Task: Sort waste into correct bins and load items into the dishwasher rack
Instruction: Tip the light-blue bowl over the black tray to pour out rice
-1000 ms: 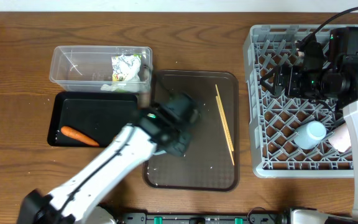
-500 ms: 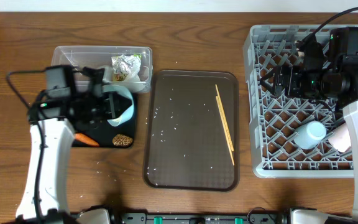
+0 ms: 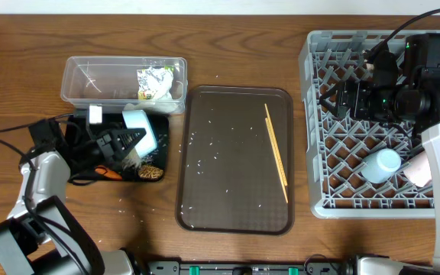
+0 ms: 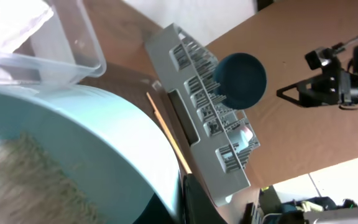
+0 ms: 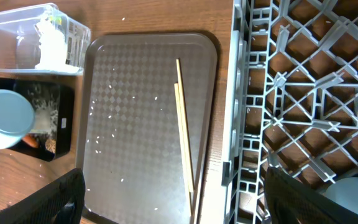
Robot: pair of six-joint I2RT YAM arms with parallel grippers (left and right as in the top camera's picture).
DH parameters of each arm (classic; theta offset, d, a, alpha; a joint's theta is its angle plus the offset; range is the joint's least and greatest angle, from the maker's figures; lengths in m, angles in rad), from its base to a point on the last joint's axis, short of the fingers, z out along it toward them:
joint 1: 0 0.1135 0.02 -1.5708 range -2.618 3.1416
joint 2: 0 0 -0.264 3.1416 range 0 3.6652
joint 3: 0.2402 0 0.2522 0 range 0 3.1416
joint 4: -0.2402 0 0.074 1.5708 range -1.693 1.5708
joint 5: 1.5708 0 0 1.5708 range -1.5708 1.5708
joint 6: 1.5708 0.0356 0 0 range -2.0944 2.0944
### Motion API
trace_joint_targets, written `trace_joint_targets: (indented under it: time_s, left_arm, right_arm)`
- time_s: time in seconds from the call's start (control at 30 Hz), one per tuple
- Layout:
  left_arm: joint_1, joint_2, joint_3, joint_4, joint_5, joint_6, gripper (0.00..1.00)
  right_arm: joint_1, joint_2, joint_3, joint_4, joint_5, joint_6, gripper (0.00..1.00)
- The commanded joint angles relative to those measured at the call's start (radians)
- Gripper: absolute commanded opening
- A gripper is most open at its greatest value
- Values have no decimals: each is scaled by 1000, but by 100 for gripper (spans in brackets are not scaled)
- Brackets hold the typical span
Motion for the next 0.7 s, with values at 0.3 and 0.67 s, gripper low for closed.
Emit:
trace_joint_targets:
  time_s: [0.3,0.67]
  left_arm:
    - [21,5,-23,18,-62,175,6]
    - [39,5,-23,31,-17,167,6]
  right_arm:
    - [5,0,-2,0,-4,-10,84]
    - [5,0,-2,-11,-4,-11,85]
